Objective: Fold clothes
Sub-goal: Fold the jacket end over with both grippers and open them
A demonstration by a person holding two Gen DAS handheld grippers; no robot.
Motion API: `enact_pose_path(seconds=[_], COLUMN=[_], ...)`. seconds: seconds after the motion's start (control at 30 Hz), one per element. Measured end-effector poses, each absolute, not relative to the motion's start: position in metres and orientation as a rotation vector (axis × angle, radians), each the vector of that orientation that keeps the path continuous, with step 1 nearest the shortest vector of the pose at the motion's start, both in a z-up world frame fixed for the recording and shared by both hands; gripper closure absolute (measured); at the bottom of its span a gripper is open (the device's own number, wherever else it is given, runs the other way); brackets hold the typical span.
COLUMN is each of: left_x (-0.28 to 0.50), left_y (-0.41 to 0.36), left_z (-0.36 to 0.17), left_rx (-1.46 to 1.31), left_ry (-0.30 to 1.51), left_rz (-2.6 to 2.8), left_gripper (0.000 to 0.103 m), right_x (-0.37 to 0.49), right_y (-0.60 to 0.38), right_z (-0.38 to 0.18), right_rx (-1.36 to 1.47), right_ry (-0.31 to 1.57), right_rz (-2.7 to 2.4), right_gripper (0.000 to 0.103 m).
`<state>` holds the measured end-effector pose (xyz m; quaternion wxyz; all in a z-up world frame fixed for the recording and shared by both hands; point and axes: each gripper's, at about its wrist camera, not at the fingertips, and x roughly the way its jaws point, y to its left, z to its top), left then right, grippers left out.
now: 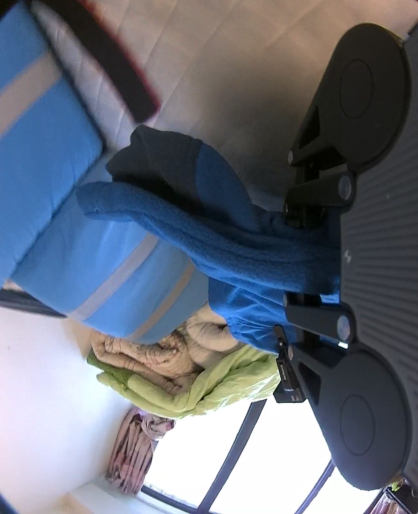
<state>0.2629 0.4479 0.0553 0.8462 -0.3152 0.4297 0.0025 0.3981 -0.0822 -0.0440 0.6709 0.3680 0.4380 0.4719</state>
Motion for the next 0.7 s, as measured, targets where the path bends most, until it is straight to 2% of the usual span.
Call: enact_pose_path(seconds=[0.03, 0.07, 0.1, 0.13, 0.23, 0.3, 0.37, 0.7], left_x=[0.269, 0.275, 0.281, 0.286, 0.293, 0.294, 0.292, 0.264], left_y=[0.457, 0.466, 0.475, 0.481, 0.486, 0.487, 0.486, 0.461], left_z=[0.055, 0.049, 0.039, 0.028, 0.003, -0.005, -0.005, 0.017], left_rx=[-0.64, -0.633, -0.64, -0.647, -0.627, -0.651, -0.658, -0.605], left_ry=[0.902, 0.907, 0.925, 0.954, 1.003, 0.999, 0.982, 0.931], left_rz=[0.047, 0.104, 0.161, 0.209, 0.311, 0.313, 0.305, 0.371], left_gripper=[0.062, 0.043, 0.034, 0.022, 0.021, 0.021, 0.021, 0.019], right_x=[0.406, 0.415, 0.424, 0.431, 0.444, 0.444, 0.442, 0.421], right_y=[-0.07, -0.057, -0.044, -0.036, -0.023, -0.02, -0.017, -0.017], right_z=[-0.043, -0.046, -0.051, -0.059, -0.086, -0.092, -0.092, -0.068], right_rx=[0.822, 0.787, 0.738, 0.721, 0.73, 0.731, 0.698, 0.588], right_ry=[0.981, 0.987, 0.997, 1.011, 1.052, 1.052, 1.049, 1.04], right_rz=[1.061, 1.026, 0.978, 0.932, 0.82, 0.829, 0.838, 0.774], right_gripper=[0.078, 0.067, 0.034, 0.023, 0.022, 0.006, 0.0, 0.0])
